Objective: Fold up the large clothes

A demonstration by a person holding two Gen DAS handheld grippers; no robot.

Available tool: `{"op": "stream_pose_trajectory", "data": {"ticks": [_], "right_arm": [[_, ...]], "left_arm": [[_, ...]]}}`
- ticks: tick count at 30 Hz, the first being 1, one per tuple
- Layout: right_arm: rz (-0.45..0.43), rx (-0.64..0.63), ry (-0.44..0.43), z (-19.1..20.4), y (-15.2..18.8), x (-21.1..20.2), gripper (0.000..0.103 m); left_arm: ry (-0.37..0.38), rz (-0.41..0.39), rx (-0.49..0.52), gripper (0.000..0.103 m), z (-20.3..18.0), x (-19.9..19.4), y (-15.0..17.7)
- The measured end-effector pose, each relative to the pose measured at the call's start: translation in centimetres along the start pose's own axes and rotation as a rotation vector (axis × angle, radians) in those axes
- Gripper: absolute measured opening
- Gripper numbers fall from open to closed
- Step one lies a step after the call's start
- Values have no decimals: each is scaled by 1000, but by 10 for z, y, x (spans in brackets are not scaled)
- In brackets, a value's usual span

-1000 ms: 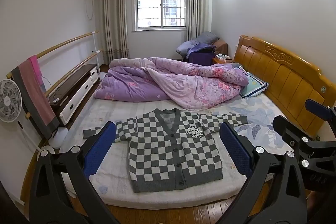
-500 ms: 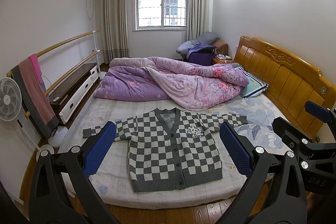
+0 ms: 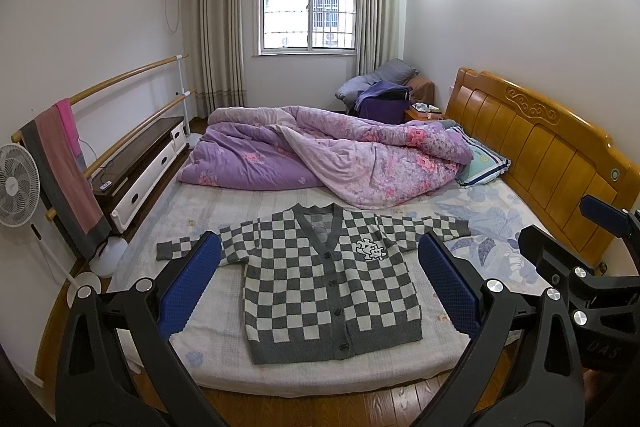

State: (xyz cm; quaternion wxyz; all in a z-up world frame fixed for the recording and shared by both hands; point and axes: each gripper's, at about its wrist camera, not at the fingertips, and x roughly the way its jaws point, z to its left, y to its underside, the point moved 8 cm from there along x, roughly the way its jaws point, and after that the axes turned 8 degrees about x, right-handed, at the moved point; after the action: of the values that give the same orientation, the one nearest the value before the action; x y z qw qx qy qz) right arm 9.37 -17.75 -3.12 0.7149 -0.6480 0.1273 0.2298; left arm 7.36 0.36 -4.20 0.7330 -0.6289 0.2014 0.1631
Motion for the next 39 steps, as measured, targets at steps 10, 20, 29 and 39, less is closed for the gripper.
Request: {"op": "stream_pose_trajectory", "data": {"ticks": [10, 20, 29, 39], "right_arm": [[3, 1, 1, 3, 5, 3, 96], [8, 5, -2, 6, 10, 6, 96], [9, 5, -2, 8, 13, 6, 96], [13, 7, -6, 14, 20, 13, 96]], "left_arm": [[3, 2, -3, 98, 2, 5, 5], [3, 3, -4, 98, 2, 6, 5], [2, 5, -5, 98, 3, 6, 5], [4, 6, -7, 98, 3, 7, 5]]}}
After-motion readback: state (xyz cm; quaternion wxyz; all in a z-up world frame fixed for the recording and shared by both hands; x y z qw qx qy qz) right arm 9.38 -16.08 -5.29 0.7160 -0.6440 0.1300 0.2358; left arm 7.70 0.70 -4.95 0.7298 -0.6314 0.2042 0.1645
